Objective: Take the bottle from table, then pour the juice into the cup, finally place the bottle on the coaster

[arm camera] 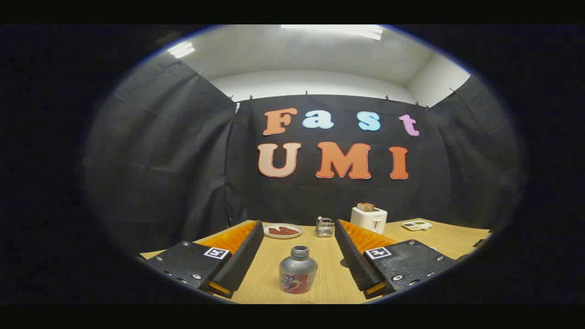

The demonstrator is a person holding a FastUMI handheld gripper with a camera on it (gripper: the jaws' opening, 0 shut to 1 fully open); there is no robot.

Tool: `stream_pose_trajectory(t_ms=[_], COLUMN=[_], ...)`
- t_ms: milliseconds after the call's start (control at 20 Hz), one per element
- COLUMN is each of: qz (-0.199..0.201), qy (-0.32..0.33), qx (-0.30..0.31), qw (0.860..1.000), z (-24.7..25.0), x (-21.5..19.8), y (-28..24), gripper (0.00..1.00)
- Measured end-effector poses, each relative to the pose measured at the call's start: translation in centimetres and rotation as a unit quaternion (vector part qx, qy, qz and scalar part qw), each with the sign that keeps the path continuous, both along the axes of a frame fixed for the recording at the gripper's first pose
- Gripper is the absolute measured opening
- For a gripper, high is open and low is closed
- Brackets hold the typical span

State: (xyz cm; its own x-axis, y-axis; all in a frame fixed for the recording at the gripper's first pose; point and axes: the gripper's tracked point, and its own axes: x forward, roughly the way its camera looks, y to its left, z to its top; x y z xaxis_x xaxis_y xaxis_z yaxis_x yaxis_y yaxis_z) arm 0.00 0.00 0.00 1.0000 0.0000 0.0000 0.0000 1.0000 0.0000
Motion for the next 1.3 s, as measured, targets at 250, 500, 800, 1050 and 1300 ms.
stream_pose_trajectory(t_ms=[250,500,800,1050,1300], qz=[0.018,0.021,0.015,0.005,-0.02], qy=[0.02,0.022,0.023,0.043,0.071], qx=[-0.001,0.011,0.024,0.019,0.034], qw=[1.0,0.999,0.999,0.999,0.997], z=[-1.8,-1.9,-2.3,-4.3,-7.1], x=[-0.2,-0.4,0.1,0.4,0.9], y=[0.6,1.0,0.8,0.9,0.2], gripper=[0.92,0.92,0.92,0.92,0.92])
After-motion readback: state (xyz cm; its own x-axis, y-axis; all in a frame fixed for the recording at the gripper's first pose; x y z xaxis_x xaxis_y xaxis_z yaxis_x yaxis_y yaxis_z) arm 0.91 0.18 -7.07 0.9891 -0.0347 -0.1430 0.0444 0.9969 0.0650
